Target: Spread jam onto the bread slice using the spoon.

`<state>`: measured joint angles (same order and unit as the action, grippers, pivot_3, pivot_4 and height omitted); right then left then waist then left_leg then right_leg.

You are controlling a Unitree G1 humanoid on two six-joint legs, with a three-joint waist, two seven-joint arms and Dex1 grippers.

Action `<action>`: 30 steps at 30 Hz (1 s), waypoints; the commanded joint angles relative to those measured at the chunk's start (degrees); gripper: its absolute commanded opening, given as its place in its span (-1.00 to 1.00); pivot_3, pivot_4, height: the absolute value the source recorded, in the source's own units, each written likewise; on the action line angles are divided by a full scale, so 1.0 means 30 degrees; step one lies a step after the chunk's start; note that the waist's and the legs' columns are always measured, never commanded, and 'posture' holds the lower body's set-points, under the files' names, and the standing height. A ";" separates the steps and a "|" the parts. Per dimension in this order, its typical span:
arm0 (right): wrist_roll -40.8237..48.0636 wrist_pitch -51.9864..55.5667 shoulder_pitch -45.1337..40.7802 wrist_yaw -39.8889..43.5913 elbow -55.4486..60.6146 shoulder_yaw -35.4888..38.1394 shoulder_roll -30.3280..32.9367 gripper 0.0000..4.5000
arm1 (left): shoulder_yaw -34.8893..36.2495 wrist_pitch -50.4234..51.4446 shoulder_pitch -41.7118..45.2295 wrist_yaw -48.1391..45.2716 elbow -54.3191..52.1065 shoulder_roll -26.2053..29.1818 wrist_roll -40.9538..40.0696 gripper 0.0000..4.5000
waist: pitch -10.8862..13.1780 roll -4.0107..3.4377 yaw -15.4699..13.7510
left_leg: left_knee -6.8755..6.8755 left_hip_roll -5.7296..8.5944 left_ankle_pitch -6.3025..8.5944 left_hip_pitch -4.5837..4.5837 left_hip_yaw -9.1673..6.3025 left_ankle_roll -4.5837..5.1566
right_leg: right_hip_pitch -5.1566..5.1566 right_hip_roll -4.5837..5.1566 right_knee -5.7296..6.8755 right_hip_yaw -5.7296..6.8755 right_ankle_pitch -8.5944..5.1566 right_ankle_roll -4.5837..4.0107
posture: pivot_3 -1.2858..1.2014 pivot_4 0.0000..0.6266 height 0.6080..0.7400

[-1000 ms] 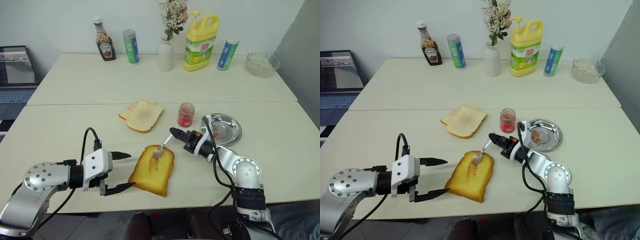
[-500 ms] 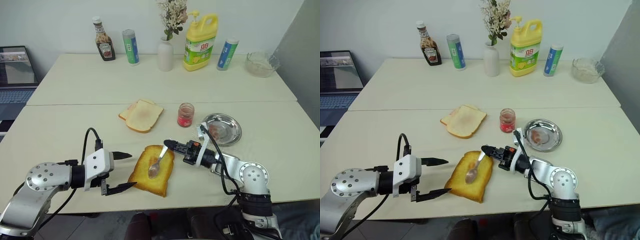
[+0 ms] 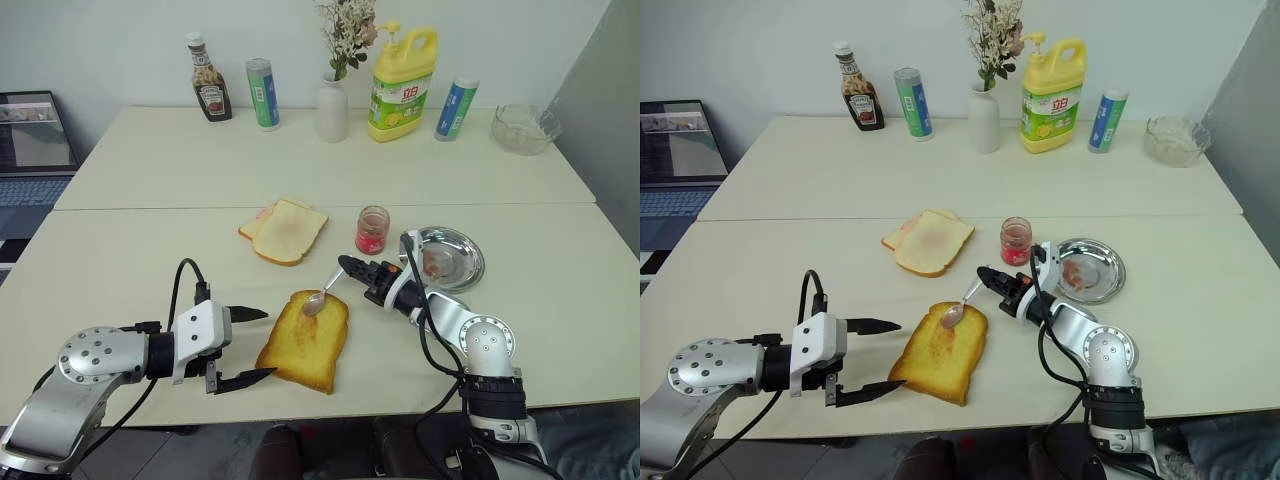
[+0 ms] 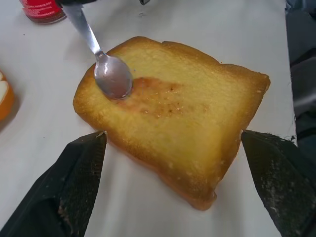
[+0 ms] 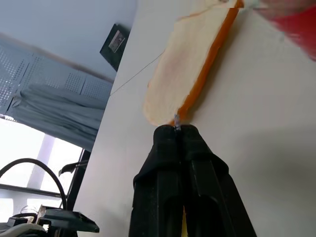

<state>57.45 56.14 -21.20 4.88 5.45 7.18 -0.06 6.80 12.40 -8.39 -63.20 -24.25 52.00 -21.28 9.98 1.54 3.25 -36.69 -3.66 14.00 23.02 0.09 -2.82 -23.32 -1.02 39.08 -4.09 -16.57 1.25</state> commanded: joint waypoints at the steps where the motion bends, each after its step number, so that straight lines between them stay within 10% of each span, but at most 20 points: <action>1: 0.0757 0.0866 0.0421 0.0260 0.0864 0.0414 0.0558 -0.98 | 0.0055 -0.0220 0.0219 0.0014 -0.0347 -0.0038 -0.0052 1.00 | 0.0000 0.0000 0.0001 | 0.0001 0.0000 0.0000 -0.0001 0.0000 0.0000 | 0.0000 0.0000 0.0000 0.0000 0.0001 -0.0001 | 0.03 -0.52 1.00; 30: 0.4095 0.2278 0.0392 -0.0003 0.2668 0.1190 0.1217 -0.98 | 0.0400 0.0186 0.0649 0.0518 -0.0497 -0.0372 -0.0673 1.00 | 0.0000 0.0001 -0.0037 | 0.0001 0.0007 0.0001 0.0007 0.0003 -0.0001 | 0.0000 0.0007 -0.0006 -0.0002 -0.0002 0.0004 | 0.03 -0.52 1.00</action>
<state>66.02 62.18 -19.79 4.69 9.65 9.52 3.47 6.79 12.57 -7.61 -62.27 -24.01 51.27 -21.86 9.98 1.54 3.13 -36.69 -3.64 14.00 23.04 0.08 -2.83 -23.32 -1.00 39.06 -4.09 -16.58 1.26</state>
